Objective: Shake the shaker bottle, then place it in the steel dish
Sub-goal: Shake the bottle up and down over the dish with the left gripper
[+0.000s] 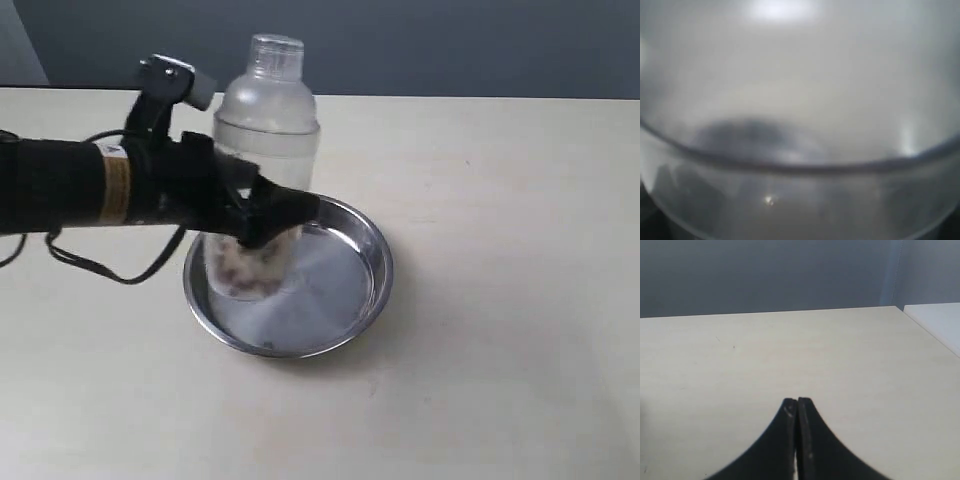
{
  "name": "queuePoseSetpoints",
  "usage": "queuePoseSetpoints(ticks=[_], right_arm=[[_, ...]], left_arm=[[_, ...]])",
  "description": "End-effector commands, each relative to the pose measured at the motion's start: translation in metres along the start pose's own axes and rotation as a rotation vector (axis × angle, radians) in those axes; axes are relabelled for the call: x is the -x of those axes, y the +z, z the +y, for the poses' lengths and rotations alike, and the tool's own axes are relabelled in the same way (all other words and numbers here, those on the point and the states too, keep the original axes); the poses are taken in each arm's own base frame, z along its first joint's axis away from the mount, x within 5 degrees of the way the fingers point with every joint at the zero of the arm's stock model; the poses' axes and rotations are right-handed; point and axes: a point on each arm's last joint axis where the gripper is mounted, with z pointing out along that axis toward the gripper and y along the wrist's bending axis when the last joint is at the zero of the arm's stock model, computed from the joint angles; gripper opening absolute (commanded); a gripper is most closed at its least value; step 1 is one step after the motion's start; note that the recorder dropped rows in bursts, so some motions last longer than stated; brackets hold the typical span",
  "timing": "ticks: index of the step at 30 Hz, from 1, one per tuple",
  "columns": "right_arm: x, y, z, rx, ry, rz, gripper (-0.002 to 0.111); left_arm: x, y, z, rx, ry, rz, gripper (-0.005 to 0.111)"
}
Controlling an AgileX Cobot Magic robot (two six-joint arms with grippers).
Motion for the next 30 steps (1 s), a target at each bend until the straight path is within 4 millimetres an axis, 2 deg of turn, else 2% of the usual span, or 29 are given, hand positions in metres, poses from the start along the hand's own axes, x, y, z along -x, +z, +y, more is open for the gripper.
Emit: queuePoseSetpoints(ticks=[1,3,4,6,7,8,10,12,14,16,18,20,21,22,24,25,26,29,30], right_arm=[[0.001,0.0,0.0,-0.004,0.0,-0.017,-0.001],[0.001,0.0,0.0,-0.004,0.0,-0.017,-0.001],[0.001,0.0,0.0,-0.004,0.0,-0.017,-0.001],[0.001,0.0,0.0,-0.004,0.0,-0.017,-0.001],[0.001,0.0,0.0,-0.004,0.0,-0.017,-0.001],[0.001,0.0,0.0,-0.004,0.0,-0.017,-0.001],[0.001,0.0,0.0,-0.004,0.0,-0.017,-0.001],[0.001,0.0,0.0,-0.004,0.0,-0.017,-0.001],[0.001,0.0,0.0,-0.004,0.0,-0.017,-0.001],[0.001,0.0,0.0,-0.004,0.0,-0.017,-0.001],[0.001,0.0,0.0,-0.004,0.0,-0.017,-0.001],[0.001,0.0,0.0,-0.004,0.0,-0.017,-0.001],[0.001,0.0,0.0,-0.004,0.0,-0.017,-0.001],[0.001,0.0,0.0,-0.004,0.0,-0.017,-0.001],[0.001,0.0,0.0,-0.004,0.0,-0.017,-0.001],[0.001,0.0,0.0,-0.004,0.0,-0.017,-0.001],[0.001,0.0,0.0,-0.004,0.0,-0.017,-0.001],[0.001,0.0,0.0,-0.004,0.0,-0.017,-0.001],[0.001,0.0,0.0,-0.004,0.0,-0.017,-0.001]], left_arm=[[0.026,0.006,0.018,0.093,-0.001,-0.227,0.0],[0.019,0.023,0.019,0.012,-0.143,-0.186,0.0],[0.012,0.023,0.016,-0.041,-0.162,-0.105,0.0],[0.011,0.004,-0.003,-0.218,-0.17,-0.004,0.0],[0.014,-0.006,-0.014,-0.253,-0.113,-0.027,0.0],[0.019,-0.011,-0.019,-0.217,-0.022,-0.08,0.0],[0.025,-0.004,-0.015,0.01,0.085,-0.151,0.0],[0.025,0.013,0.002,0.137,0.023,-0.152,0.0],[0.024,0.018,0.003,0.075,-0.042,-0.167,0.0],[0.022,0.012,-0.012,-0.074,-0.048,-0.105,0.0],[0.02,0.005,-0.025,-0.135,0.026,-0.071,0.0],[0.02,0.012,-0.019,-0.02,0.151,-0.108,0.0],[0.02,0.019,-0.01,0.052,0.146,-0.14,0.0],[0.019,0.025,-0.002,0.098,0.069,-0.171,0.0],[0.01,0.031,0.004,0.108,-0.018,-0.16,0.0],[0.01,0.031,0.001,0.076,-0.005,-0.163,0.0],[0.014,0.03,-0.003,0.04,0.015,-0.186,0.0],[0.052,0.009,-0.016,0.027,0.087,-0.304,0.0],[0.05,0.008,-0.018,0.05,0.13,-0.253,0.0]])
